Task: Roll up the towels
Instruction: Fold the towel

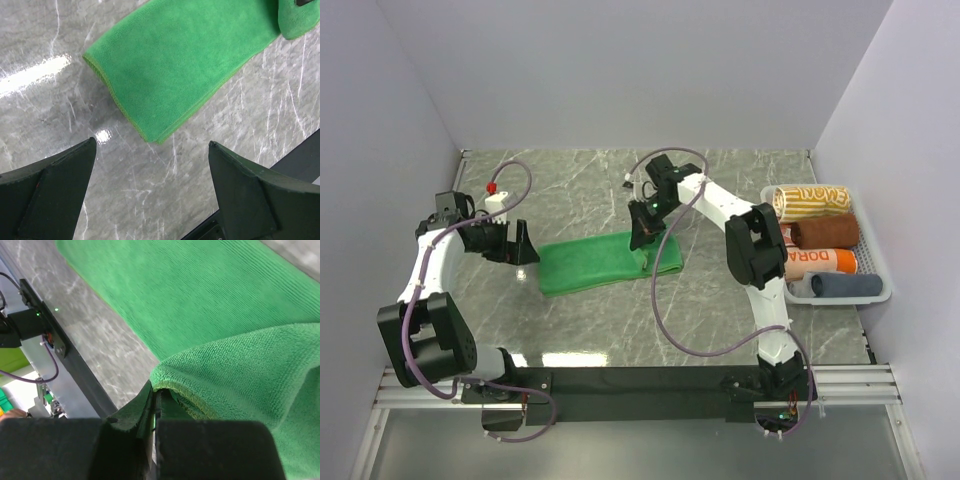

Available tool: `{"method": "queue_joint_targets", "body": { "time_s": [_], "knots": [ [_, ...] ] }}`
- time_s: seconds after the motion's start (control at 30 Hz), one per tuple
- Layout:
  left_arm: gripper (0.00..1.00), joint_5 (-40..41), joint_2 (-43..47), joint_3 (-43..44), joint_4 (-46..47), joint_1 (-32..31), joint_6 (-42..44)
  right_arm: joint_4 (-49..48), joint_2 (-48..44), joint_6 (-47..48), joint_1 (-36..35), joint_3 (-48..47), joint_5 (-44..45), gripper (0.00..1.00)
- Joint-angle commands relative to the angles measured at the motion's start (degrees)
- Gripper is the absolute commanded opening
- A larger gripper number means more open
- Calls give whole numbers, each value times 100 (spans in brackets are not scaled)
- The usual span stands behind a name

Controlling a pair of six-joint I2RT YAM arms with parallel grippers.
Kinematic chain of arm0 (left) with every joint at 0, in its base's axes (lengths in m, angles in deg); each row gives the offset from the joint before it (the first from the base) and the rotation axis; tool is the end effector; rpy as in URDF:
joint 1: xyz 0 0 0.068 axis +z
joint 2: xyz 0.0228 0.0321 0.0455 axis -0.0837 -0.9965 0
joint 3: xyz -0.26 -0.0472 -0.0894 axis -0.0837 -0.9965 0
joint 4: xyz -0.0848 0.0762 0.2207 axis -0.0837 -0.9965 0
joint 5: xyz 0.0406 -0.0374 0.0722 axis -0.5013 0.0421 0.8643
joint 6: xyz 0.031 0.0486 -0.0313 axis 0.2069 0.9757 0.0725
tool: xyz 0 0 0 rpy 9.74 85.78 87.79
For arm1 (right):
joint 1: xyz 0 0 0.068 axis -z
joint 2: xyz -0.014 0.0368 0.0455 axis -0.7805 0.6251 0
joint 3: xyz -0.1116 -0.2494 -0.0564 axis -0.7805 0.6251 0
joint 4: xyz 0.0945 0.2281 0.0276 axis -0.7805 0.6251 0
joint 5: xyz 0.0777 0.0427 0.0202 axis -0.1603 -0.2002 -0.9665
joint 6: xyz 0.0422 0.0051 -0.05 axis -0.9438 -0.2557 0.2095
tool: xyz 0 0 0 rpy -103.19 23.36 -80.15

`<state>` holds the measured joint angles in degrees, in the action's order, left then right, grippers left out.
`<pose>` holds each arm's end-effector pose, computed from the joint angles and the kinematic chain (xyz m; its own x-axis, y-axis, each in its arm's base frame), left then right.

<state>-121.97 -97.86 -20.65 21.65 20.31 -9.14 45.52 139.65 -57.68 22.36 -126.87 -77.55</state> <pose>0.2484 0.0344 0.2489 -0.8074 0.0664 -0.5862 0.3642 0.8379 -0.4067 0.3811 0.2506 0.1948 -0.8403 -0.4603 -0.2862 -0.5241 0.5550 0.6460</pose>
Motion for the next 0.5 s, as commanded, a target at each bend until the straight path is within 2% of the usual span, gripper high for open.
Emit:
{"method": "queue_joint_targets", "body": {
  "time_s": [0.0,0.47],
  "knots": [
    [99,61,217,-36,-27,31,37,-237,115,-251,-172,-321,-180,0],
    [100,35,129,-45,-19,93,116,-527,255,-480,-427,-154,-153,0]
  ]
}}
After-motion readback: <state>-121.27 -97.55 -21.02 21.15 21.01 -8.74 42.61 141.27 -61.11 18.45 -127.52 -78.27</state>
